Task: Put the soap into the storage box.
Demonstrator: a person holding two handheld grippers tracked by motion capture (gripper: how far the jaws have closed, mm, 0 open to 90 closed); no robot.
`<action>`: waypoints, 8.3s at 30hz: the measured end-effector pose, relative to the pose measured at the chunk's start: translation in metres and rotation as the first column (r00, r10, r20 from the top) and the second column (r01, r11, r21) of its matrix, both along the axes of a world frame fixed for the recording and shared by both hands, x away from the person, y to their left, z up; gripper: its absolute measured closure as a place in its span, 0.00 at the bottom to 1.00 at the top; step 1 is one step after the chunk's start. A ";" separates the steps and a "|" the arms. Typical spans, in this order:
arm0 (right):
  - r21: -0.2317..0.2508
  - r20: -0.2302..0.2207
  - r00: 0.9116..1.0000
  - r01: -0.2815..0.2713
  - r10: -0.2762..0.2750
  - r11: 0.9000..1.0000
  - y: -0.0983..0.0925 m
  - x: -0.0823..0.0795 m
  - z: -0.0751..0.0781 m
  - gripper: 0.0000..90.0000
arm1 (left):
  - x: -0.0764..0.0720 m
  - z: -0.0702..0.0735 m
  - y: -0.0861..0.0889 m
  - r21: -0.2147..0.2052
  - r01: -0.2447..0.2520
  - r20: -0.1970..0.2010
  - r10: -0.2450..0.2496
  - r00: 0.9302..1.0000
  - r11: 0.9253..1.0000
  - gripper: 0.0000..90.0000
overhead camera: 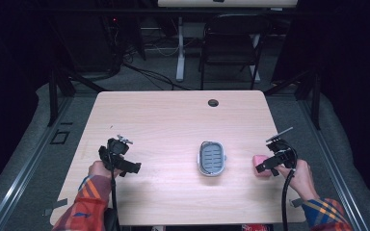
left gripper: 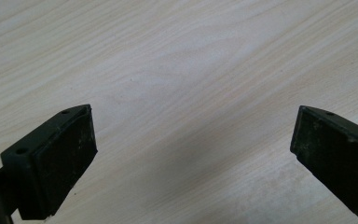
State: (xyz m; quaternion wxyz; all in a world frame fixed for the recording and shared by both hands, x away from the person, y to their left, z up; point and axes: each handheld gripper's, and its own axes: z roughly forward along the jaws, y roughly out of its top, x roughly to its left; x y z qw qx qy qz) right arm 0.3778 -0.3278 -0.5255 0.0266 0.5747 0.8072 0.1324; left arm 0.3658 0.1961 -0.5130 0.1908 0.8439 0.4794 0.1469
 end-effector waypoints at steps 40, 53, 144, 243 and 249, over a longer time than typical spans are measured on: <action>-0.052 -0.067 0.996 0.046 -0.050 0.998 0.015 0.026 -0.015 0.36 | 0.001 0.000 -0.001 0.007 0.003 -0.001 -0.003 1.000 1.000 0.00; -0.061 -0.075 0.996 0.032 -0.037 0.998 0.014 0.027 -0.017 0.40 | 0.001 0.000 -0.001 0.009 0.003 -0.001 -0.003 1.000 1.000 0.00; 0.019 -0.078 0.973 -0.217 0.217 0.976 0.080 0.040 0.047 0.41 | 0.001 0.001 -0.004 0.012 0.027 0.013 -0.027 1.000 1.000 0.00; -0.108 -0.191 0.951 -0.268 0.245 0.957 0.193 0.069 0.030 0.39 | 0.002 0.000 -0.004 0.014 0.037 0.010 -0.037 0.999 0.999 0.00; -0.076 -0.187 0.948 -0.274 0.256 0.959 0.191 0.062 0.034 0.38 | 0.002 0.000 -0.004 0.011 0.038 0.010 -0.038 0.999 0.999 0.00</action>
